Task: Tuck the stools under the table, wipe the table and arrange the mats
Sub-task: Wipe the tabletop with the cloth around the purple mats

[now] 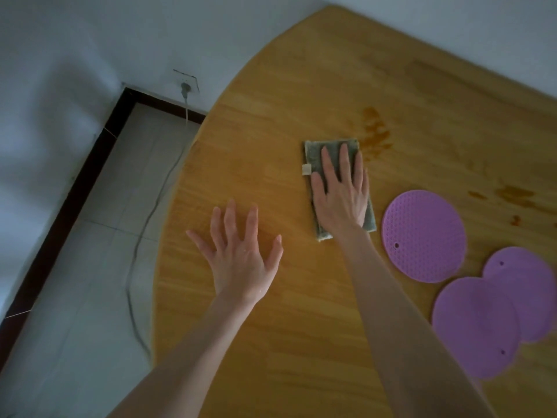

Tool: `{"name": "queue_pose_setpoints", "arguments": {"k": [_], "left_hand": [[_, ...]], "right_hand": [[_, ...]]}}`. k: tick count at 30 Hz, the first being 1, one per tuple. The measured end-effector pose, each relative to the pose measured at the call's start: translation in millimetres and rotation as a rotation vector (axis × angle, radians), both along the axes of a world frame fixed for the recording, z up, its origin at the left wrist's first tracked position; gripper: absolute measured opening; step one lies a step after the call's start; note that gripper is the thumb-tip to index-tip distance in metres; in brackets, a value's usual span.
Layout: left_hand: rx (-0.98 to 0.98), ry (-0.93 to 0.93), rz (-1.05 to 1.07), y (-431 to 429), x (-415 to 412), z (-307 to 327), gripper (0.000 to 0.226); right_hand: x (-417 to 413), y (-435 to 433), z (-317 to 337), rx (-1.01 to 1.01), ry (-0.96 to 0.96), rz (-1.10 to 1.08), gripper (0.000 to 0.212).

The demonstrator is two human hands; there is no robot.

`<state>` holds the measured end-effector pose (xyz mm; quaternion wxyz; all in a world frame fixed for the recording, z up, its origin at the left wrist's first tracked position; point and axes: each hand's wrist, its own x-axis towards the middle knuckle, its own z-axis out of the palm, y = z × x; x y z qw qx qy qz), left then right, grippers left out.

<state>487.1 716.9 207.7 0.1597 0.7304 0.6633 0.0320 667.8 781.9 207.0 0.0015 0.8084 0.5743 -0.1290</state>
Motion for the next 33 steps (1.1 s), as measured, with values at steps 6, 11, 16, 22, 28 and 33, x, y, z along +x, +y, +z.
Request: {"name": "queue_pose_setpoints", "arguments": {"k": [6,11,16,22,28,33], "left_hand": [[0.023,0.012,-0.136,36.3,35.8,4.8,0.064],[0.005,0.009,-0.215,58.4,61.7,4.1,0.066],[0.023,0.019,-0.209,60.7,67.5,-2.9,0.068],[0.014,-0.007,-0.219,63.0,66.5,-4.6,0.070],[0.008,-0.016,-0.208,64.0,67.3,-4.8,0.069],[0.020,-0.042,-0.198,64.3,67.5,-7.3,0.067]], "right_hand": [[17.6,29.1,-1.3,0.014,0.012,0.094,0.054],[51.3,37.0,-1.9,0.027,0.007,-0.057,0.054],[34.3,32.6,-2.6,0.037,0.006,0.006,0.054],[78.1,65.5,-5.2,0.034,-0.001,-0.117,0.054],[55.9,73.5,-3.7,0.038,0.000,0.017,0.055],[100.1,84.4,-4.7,0.017,0.009,-0.176,0.055]]}}
